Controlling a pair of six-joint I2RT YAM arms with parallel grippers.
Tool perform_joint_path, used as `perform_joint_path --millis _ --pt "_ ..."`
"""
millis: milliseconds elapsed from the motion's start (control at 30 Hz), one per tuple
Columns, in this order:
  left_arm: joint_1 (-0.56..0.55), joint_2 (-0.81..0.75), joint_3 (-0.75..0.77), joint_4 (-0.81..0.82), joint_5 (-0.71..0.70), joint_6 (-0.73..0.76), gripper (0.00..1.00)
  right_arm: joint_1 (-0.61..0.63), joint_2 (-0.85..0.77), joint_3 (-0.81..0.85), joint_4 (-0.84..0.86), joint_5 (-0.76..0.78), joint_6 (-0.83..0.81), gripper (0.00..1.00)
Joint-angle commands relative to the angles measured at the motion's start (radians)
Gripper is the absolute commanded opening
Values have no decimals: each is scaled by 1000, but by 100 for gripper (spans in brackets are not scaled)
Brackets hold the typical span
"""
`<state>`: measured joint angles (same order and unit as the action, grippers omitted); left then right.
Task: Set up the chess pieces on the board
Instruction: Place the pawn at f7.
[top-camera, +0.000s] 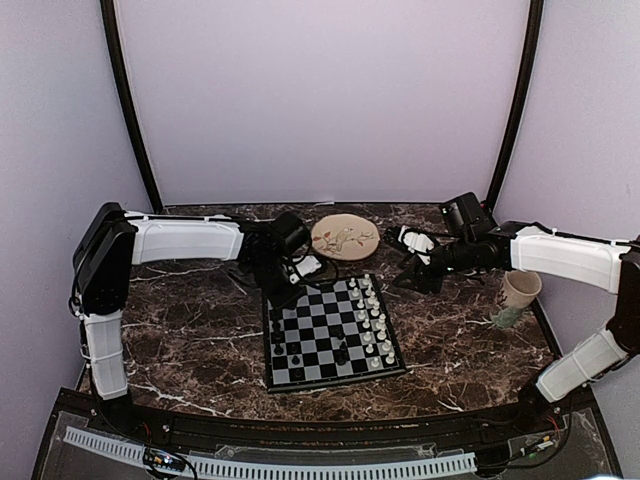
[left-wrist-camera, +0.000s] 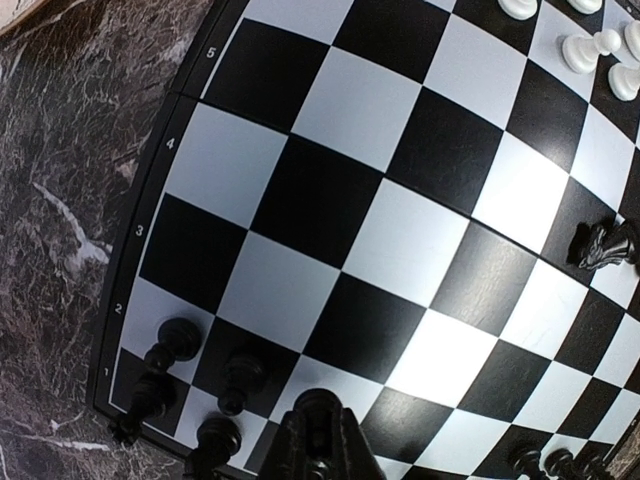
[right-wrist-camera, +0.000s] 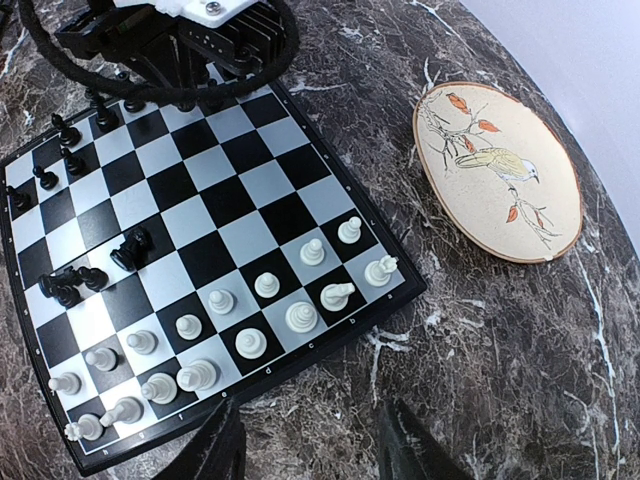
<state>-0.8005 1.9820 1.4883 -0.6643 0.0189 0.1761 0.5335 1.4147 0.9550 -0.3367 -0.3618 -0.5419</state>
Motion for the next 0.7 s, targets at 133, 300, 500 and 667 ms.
perform_joint_path --millis 133,300,500,667 --pt "0 6 -6 -67 -6 18 5 -9 -3 -8 22 -8 -5 46" --pt "0 25 0 -74 6 21 6 -10 -3 -7 21 -8 -5 46" --pt "0 37 12 -73 13 18 10 -10 -3 -6 20 -6 -6 46" --pt "-1 35 35 -102 8 9 18 -9 -4 -7 19 -9 -3 46"
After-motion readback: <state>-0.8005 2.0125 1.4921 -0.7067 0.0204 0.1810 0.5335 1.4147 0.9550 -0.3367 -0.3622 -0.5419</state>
